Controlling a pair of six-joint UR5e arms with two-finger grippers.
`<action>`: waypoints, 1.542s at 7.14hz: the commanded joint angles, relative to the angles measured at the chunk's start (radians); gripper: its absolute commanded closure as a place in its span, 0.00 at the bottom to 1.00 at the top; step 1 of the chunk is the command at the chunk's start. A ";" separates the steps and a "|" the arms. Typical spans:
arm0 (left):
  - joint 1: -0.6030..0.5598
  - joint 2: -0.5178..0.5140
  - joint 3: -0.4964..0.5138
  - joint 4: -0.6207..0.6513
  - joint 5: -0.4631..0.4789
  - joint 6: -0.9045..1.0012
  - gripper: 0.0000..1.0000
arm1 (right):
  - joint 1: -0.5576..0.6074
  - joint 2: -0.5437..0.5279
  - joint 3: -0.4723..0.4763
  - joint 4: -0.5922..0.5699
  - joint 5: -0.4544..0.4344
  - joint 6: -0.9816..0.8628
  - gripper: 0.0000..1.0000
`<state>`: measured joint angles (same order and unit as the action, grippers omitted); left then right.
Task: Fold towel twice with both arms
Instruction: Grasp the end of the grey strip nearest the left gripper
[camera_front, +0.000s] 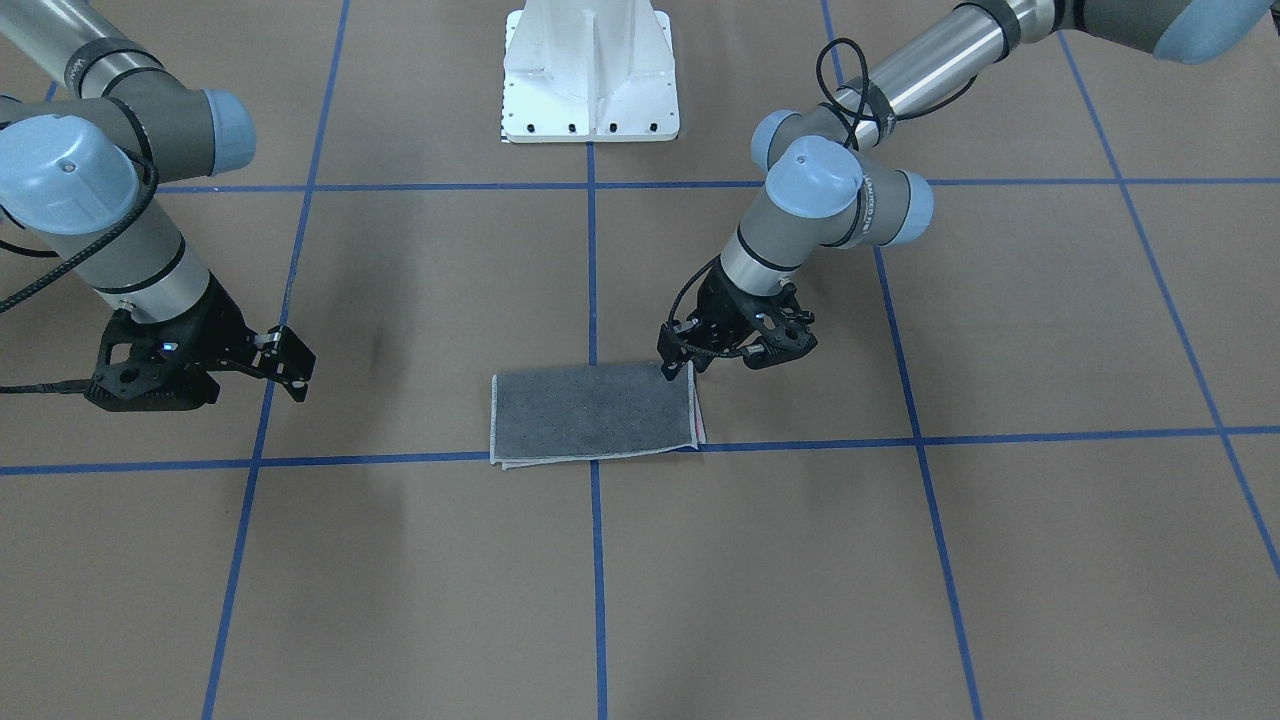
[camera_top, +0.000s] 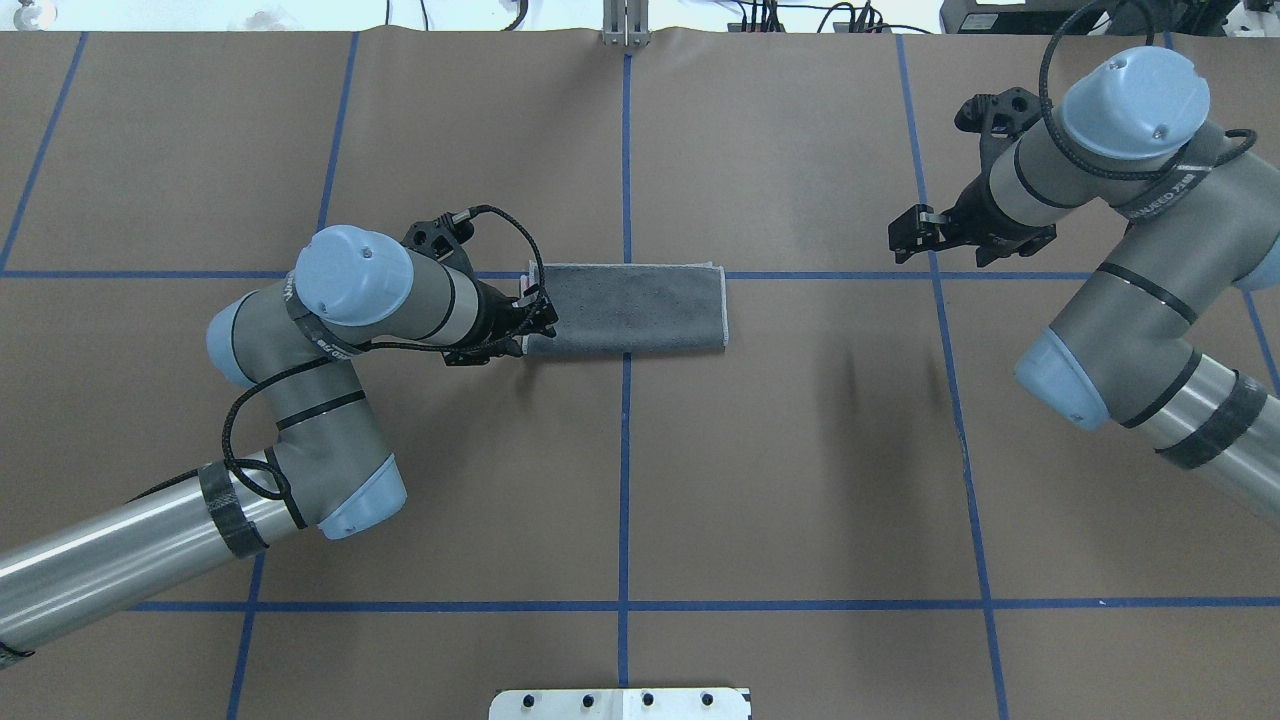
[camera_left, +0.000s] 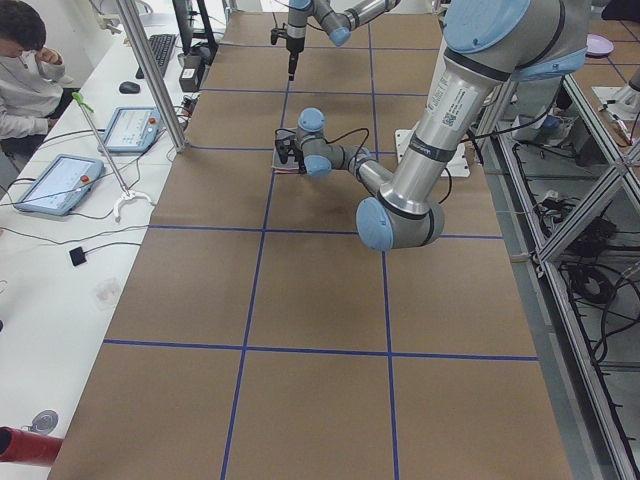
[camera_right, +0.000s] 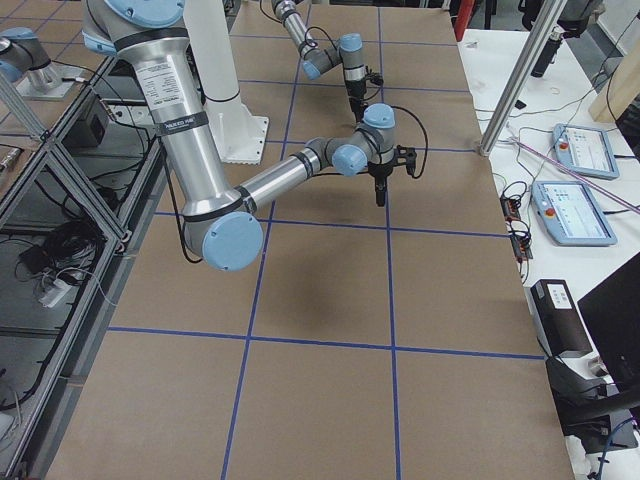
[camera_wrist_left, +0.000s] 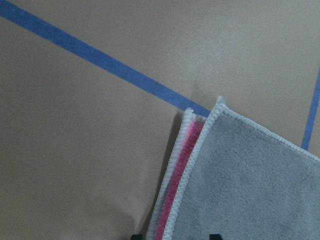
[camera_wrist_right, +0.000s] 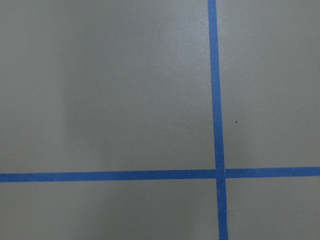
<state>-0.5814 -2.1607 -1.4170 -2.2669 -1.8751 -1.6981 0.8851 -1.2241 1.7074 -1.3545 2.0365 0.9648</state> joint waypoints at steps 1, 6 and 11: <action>0.002 0.005 -0.002 0.000 -0.001 0.000 0.45 | 0.000 0.000 0.000 0.000 -0.001 0.000 0.00; 0.000 0.007 -0.002 0.000 -0.001 0.008 0.74 | 0.000 0.000 0.001 0.000 -0.001 0.000 0.00; 0.000 0.009 -0.003 0.000 -0.001 0.009 0.74 | 0.000 -0.002 0.006 0.000 -0.001 0.000 0.00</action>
<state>-0.5814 -2.1525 -1.4200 -2.2672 -1.8761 -1.6890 0.8851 -1.2244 1.7122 -1.3545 2.0356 0.9649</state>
